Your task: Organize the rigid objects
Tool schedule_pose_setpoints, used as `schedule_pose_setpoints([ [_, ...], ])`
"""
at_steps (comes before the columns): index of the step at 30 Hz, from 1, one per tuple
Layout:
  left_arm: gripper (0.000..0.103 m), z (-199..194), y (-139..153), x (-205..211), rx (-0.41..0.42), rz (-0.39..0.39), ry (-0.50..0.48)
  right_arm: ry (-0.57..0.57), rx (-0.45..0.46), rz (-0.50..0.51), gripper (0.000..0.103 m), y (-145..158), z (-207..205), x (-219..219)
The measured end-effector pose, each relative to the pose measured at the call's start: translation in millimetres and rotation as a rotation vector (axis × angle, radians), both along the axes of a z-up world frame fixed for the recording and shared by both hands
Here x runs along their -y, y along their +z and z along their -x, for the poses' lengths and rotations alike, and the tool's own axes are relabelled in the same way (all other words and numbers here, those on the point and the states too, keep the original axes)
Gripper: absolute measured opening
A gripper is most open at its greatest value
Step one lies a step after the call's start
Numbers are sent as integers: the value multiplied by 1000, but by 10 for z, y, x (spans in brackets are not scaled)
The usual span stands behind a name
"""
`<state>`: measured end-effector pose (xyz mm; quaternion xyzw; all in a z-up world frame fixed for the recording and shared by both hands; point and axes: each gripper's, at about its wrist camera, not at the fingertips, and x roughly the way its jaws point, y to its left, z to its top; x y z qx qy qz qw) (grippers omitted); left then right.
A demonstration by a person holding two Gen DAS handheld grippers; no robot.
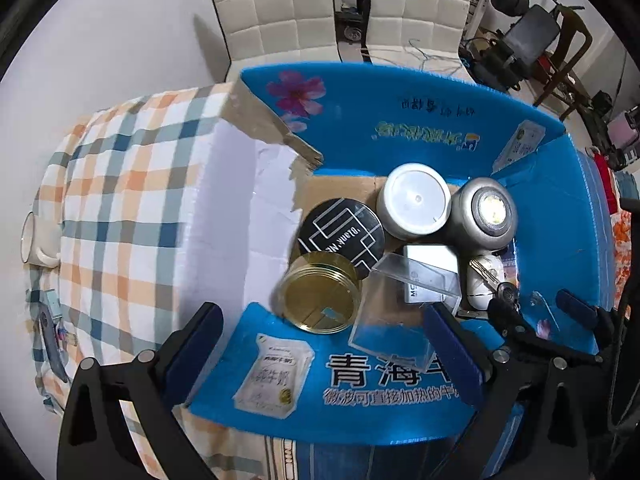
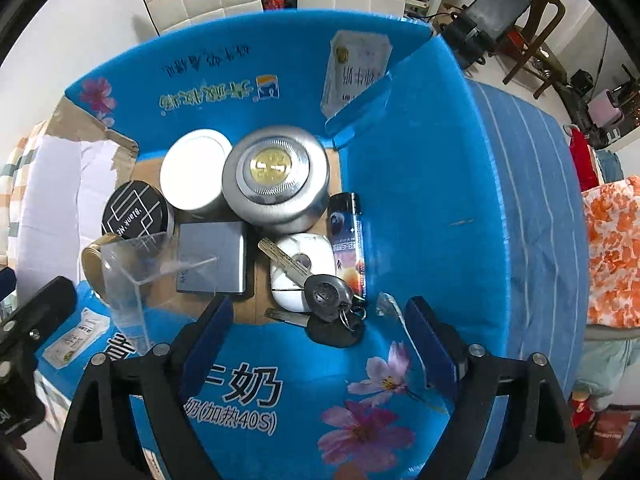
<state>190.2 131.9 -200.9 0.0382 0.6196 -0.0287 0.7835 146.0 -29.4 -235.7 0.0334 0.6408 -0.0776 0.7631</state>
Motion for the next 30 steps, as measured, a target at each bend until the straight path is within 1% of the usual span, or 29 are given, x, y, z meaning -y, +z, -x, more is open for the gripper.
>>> schedule_pose_setpoints([
  [3, 103, 36, 162, -53, 23, 2, 15, 2, 15, -9, 91, 149, 29, -34],
  [6, 103, 90, 367, -80, 45, 4, 19, 10, 45, -11, 91, 406, 121, -31],
  [10, 103, 235, 715, -58, 82, 4, 9, 17, 84, -44, 91, 860, 314, -37],
  [11, 103, 305, 849, -48, 97, 14, 7, 18, 109, -52, 91, 1032, 394, -32],
  [18, 103, 653, 1527, 9, 169, 64, -5, 13, 236, -58, 92, 1950, 777, -6],
  [20, 103, 753, 1696, 50, 190, 66, -20, 15, 269, -51, 92, 2200, 886, 20],
  [22, 103, 828, 1834, 85, 211, 59, -36, 22, 287, -47, 92, 2389, 1003, 17],
  [25, 103, 916, 1969, 80, 236, 58, -35, 30, 303, -44, 92, 2614, 1160, 10],
  [30, 103, 1011, 2123, -1, 254, 58, -10, 33, 318, -37, 92, 2815, 1313, 17],
])
